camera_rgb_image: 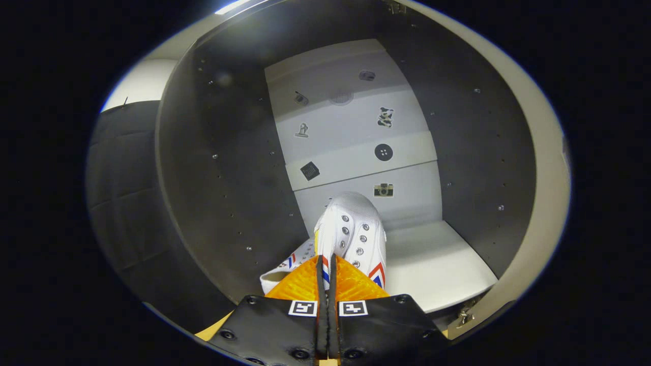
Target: Open the shoe cabinet door, grab the shoes and put them into the shoe cabinet, then close the shoe cabinet door.
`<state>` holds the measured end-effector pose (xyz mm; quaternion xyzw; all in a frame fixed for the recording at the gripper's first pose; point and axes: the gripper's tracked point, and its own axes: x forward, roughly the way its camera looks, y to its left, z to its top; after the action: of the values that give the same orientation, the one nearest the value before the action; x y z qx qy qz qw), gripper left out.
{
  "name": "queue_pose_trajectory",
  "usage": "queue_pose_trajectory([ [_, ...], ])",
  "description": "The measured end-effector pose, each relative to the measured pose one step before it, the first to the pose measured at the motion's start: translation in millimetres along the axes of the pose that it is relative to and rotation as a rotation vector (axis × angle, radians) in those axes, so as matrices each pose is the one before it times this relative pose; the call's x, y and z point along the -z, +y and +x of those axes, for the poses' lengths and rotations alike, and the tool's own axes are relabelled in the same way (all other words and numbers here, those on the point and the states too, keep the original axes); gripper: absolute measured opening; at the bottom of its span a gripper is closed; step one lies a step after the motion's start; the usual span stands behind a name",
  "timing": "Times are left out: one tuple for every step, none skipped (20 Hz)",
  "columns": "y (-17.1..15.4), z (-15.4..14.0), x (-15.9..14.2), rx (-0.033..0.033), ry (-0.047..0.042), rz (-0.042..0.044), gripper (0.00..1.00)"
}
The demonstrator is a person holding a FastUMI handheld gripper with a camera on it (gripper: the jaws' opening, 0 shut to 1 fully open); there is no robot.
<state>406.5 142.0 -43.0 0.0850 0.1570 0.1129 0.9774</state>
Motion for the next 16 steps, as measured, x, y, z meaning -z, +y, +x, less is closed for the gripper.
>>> queue_pose_trajectory([
  [-1.33,12.28,-2.34,0.01125,-0.00105,-0.01374,0.01],
  [-1.54,12.39,-0.66,0.01131,0.00094,-0.01399,0.01],
  [-1.68,11.21,-0.92,0.01421,0.00114,-0.01089,0.01],
  [-1.44,11.53,0.78,0.0097,0.00375,-0.0089,0.02],
  [-0.61,11.3,1.32,0.01071,0.00624,-0.00929,0.02],
  [-2.32,9.07,2.64,0.01181,0.00868,-0.0083,0.02],
  [-0.45,7.33,3.38,0.00482,0.01186,-0.00312,0.02],
  [-0.21,7.84,3.87,0.01101,0.00944,-0.00611,0.02],
  [-0.36,5.98,3.41,0.00557,0.01165,-0.00406,0.01],
  [1.93,3.9,3.6,0.00113,0.01102,0.00297,0.02],
  [1.58,2.06,3.33,0.0008,0.00961,0.0062,0.02],
  [1.54,1.24,3.92,-0.00116,0.01364,0.00521,0.02],
  [1.27,-2.58,2.52,-0.00021,0.0122,-0.00152,0.03],
  [-4.84,-5.31,-3.62,0.0213,-0.01796,-0.01731,0.07],
  [2.2,-4.05,-6.39,-0.01178,-0.02948,-0.00904,0.09],
  [3.47,-10.81,-7.41,-0.00536,-0.02592,-0.00872,0.2],
])
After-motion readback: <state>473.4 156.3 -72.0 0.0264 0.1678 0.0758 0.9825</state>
